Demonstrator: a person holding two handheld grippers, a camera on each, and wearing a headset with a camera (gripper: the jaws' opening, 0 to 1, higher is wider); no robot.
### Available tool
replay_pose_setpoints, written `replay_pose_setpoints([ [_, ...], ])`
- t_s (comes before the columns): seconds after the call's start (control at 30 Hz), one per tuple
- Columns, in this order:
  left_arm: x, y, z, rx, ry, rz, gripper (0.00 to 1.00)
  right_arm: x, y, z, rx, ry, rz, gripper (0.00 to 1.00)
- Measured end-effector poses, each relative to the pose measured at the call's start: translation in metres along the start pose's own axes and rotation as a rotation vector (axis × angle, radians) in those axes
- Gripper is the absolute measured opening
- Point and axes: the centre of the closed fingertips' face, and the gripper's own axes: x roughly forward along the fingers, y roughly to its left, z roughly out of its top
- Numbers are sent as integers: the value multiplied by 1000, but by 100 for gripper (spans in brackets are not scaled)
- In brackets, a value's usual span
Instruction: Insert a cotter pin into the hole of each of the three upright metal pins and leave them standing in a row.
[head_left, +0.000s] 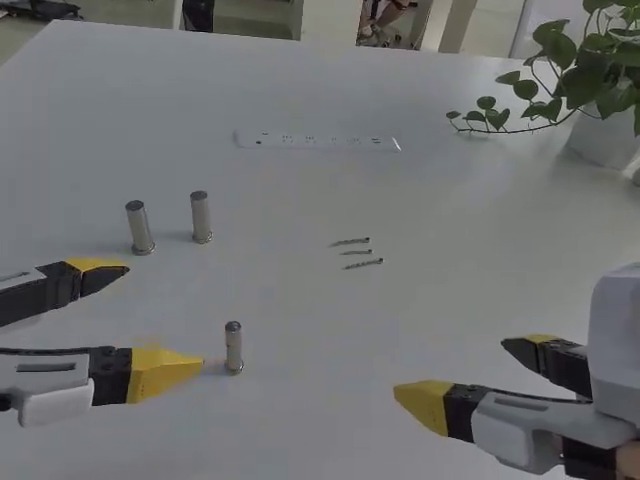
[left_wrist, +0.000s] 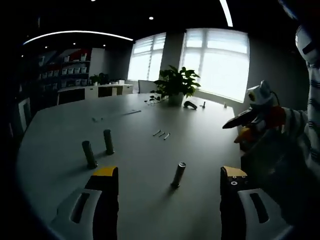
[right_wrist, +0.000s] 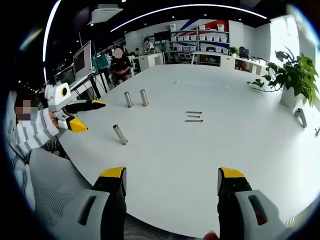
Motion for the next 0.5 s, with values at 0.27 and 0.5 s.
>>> replay_pose_setpoints([
  [0.27, -3, -12, -9, -72, 8, 0, 99, 2, 1, 4, -1, 0, 4, 72],
  [0.5, 1, -35, -19, -101, 32, -29, 99, 2, -1, 7, -10, -3, 5, 72],
])
